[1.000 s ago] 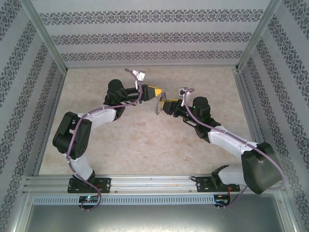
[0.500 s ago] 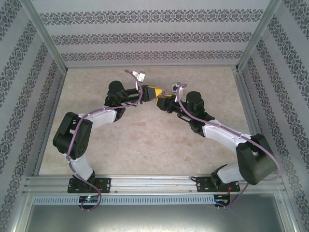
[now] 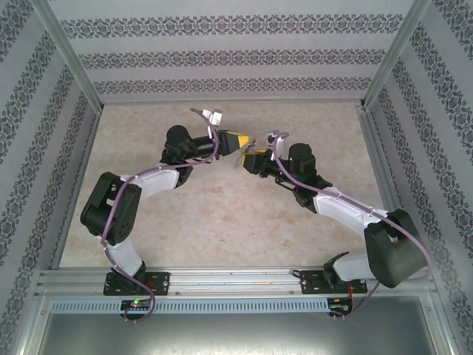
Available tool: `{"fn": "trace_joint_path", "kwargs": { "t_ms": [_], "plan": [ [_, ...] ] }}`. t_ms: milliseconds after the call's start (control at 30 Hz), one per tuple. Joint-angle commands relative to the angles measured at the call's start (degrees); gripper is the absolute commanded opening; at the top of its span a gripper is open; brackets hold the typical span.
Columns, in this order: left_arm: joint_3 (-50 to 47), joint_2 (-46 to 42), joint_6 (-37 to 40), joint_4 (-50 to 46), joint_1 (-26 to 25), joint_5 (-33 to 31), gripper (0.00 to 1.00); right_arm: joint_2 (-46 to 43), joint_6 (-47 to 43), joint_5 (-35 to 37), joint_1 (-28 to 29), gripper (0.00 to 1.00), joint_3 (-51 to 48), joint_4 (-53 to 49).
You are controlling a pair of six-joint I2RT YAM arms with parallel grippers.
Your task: Put the keys on the keyring
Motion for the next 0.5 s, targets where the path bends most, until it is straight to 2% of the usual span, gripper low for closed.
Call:
{"fn": "trace_joint_path", "kwargs": {
  "t_ms": [0, 300, 467],
  "plan": [
    [-0.7, -2.9, -0.6, 5.1, -0.7, -1.0, 0.00, -2.8, -1.7, -0.8, -0.6, 0.48, -2.3, -0.3],
    [-0.6, -3.8, 0.4, 3.2, -0.6, -1.7, 0.00, -9.4, -0.8, -2.8, -4.7, 0.47, -7.8, -1.1],
    [-1.0, -4.0, 0.9, 2.9, -0.6, -2.0, 0.00, -16.9, 0.1, 0.3, -5.9, 0.42, -8.7, -4.0]
  ]
}}
